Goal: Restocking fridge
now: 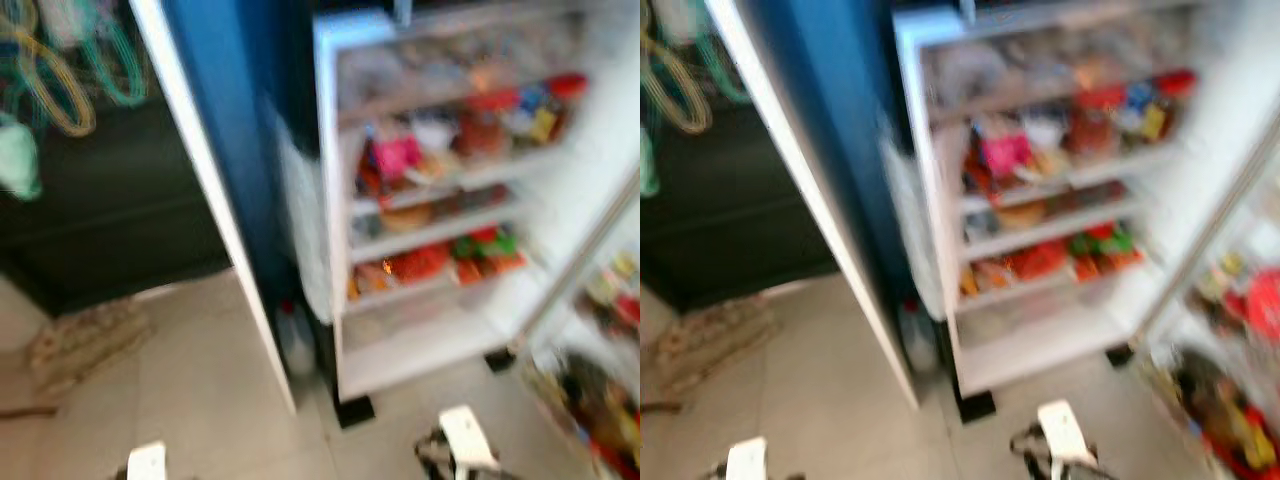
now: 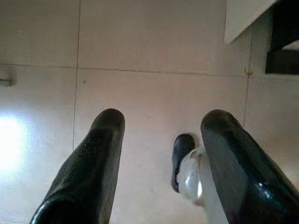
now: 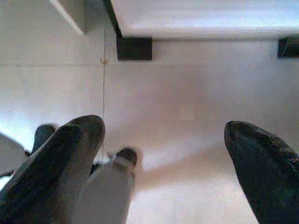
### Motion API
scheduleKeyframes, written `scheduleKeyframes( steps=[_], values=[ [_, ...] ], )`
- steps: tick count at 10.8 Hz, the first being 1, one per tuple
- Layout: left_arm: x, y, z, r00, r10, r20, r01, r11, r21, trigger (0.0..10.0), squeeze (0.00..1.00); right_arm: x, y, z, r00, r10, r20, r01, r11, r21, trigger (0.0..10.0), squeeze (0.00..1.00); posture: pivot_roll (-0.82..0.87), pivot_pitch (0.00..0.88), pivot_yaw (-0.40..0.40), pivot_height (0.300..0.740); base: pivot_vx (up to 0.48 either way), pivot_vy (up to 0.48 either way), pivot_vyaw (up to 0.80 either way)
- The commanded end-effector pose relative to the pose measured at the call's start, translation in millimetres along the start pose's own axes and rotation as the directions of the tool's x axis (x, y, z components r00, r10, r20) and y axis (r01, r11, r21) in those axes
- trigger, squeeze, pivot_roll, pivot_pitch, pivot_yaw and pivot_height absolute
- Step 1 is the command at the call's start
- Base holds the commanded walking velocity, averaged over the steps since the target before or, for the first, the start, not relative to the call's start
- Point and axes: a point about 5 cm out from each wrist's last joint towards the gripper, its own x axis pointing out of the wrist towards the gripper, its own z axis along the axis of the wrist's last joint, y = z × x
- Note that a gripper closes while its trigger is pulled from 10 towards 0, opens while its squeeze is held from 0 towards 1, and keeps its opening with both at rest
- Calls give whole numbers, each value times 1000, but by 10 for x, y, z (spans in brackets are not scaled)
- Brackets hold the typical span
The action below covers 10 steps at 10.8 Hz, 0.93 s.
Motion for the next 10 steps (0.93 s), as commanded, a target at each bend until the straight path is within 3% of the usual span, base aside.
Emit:
scheduleKeyframes(
  steps=[1,3,4,5,7,9,10],
  values=[
    [-14,-8,-92,1000,6,-27,-6,1000,-5,10000,0,-1,11,-31,1000,-4,-8,5,999,42,10000,0,-90,0,32,740,0,0,0],
    [-17,-43,-126,999,6,-34,-6,1000,12,10000,0,1,-17,2,998,-55,17,52,987,152,10000,0,-82,0,26,740,0,0,0],
    [-21,-49,-148,999,7,-38,-7,1000,11,10000,0,-1,-27,-8,996,-89,27,79,961,263,10000,0,-64,0,21,740,0,0,0],
    [-23,-10,-133,999,6,-31,-6,1000,12,10000,0,1,-35,10,995,-93,33,80,955,287,10000,0,-70,0,21,740,0,0,0],
    [-21,86,-50,1000,-2,-14,3,998,60,10000,0,8,-68,131,994,-97,56,80,967,243,10000,0,-68,0,16,740,0,0,0],
    [-6,68,31,1000,-22,3,22,995,97,10000,0,11,-99,219,987,-135,85,97,932,349,10000,0,-75,0,10,740,0,0,0],
    [-5,62,36,1000,-26,3,26,994,109,10000,0,9,-113,199,981,-180,71,130,886,445,10000,0,-42,0,-9,740,0,0,0]
  ],
)
